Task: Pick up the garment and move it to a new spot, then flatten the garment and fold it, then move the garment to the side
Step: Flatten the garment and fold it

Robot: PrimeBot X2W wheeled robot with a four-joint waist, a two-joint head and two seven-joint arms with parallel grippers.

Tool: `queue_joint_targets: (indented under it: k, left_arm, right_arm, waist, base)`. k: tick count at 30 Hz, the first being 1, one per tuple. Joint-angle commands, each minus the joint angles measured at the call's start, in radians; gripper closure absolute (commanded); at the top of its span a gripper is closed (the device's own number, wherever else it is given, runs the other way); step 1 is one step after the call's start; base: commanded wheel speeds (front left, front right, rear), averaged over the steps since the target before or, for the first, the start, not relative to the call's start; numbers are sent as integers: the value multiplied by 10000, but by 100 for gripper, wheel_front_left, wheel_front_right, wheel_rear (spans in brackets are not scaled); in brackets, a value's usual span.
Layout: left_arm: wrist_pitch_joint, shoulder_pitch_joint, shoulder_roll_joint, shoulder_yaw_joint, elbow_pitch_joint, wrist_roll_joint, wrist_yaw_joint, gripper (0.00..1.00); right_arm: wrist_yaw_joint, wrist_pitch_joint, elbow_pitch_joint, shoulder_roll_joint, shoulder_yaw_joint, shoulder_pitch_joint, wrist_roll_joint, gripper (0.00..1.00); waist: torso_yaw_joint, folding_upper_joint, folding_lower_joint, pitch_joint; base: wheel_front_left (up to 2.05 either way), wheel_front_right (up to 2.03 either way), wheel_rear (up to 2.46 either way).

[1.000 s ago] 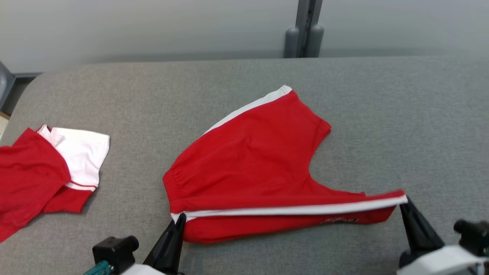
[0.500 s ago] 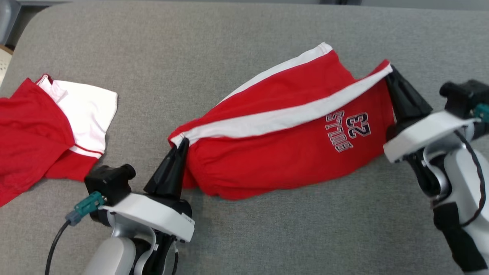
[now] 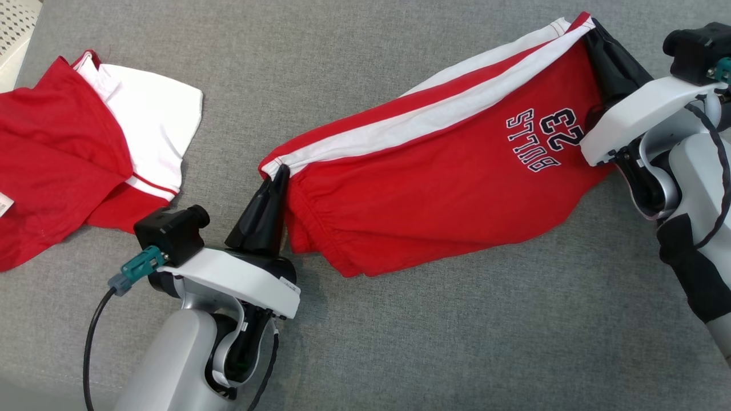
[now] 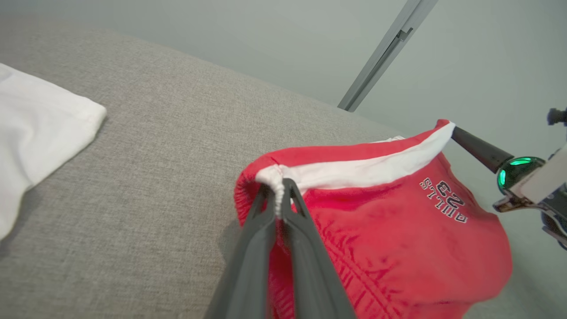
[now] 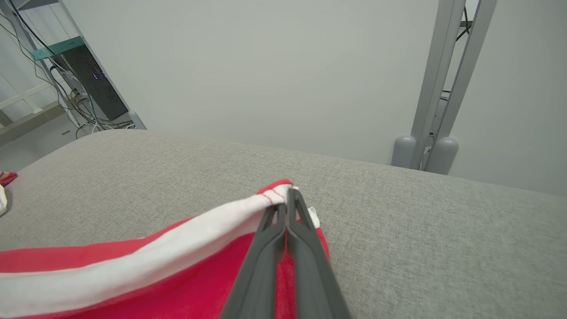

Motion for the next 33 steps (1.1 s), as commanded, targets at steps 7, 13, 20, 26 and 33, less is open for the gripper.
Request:
queue_joint_targets:
  k: [7, 13, 20, 26, 33]
  left_arm:
    - [-341, -223, 1, -139, 520, 200, -62, 0]
    - [-1013, 225, 79, -193, 648, 738, 337, 0]
    - [-1807, 582, 234, 283, 271, 1548, 962, 0]
    - [-1924, 771, 438, 858, -319, 2352, 1184, 0]
    - [-1933, 1251, 517, 1302, -555, 2864, 1182, 0]
  right_arm:
    - [1, -721, 762, -22, 636, -439, 445, 0]
    - [1, -1217, 610, 17, 519, 99, 86, 0]
    - [3, -1218, -1918, 538, -1783, 2136, -1389, 0]
    - [3, -1207, -3935, 1267, -3312, 4415, -2711, 0]
    - [3, -1204, -5085, 1764, -4074, 6143, -3471, 0]
  waist:
    - [-5, 0, 0, 36]
    - [-174, 0, 0, -281]
    - [-479, 0, 0, -781]
    - [-816, 0, 0, -1297]
    - [-1068, 0, 0, -1633]
  base:
    - [0, 0, 0]
    - [0, 0, 0]
    - [0, 0, 0]
    - [0, 0, 0]
    - [0, 0, 0]
